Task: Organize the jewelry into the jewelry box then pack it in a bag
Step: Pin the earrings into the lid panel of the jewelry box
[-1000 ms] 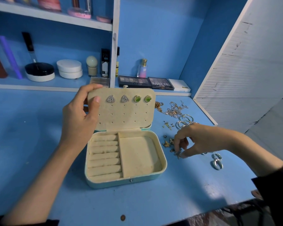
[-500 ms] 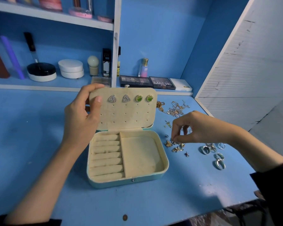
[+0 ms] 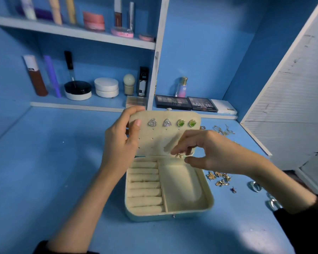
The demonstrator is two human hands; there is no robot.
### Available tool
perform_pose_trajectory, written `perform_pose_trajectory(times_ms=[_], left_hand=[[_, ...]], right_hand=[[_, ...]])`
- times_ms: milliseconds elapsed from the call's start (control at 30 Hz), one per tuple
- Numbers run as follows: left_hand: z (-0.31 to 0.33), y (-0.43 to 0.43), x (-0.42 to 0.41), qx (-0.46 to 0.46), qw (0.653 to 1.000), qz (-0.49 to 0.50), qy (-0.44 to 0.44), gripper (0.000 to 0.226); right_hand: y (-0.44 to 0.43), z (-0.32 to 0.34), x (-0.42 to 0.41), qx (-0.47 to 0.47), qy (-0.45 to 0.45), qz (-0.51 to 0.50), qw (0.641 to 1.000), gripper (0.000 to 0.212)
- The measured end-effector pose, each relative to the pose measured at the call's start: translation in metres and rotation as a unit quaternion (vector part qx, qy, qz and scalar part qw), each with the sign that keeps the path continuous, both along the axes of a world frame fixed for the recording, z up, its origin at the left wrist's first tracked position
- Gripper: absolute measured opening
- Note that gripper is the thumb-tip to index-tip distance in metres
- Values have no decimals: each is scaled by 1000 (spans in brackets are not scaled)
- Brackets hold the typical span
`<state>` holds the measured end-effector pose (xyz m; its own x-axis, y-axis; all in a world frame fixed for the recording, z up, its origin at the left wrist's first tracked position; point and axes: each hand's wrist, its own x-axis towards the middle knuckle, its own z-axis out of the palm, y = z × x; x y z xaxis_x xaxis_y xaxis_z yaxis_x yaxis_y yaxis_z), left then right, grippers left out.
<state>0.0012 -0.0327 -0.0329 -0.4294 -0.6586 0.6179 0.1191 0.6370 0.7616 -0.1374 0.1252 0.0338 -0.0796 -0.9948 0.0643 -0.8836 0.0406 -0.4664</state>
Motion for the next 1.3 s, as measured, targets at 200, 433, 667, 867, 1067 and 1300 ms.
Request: perform_pose_trajectory(times_ms=[200,433,667,867,1067,1300], left_hand=[[-3,-4,-1,-4,1000,3,-6,30],[0,-2,2,14,1000,-20,3,34],[3,0,2,57,996,-65,26,39],[8,3,4,72,993,-79,46,39],[8,3,4,76,993,-78,49,44],[7,3,4,67,994,-77,45,43]], right_hand=[[-29,-10,17,-98,97,45,989,16],[-52,0,36,-186,222,13,957,22],[-69,14,43,-221,222,-21,949,13],[-73,16,46,-179,240,-49,953,15],[-73,17,48,-154,245,-78,954,14],[-75,19,46,-148,246,-89,954,13]])
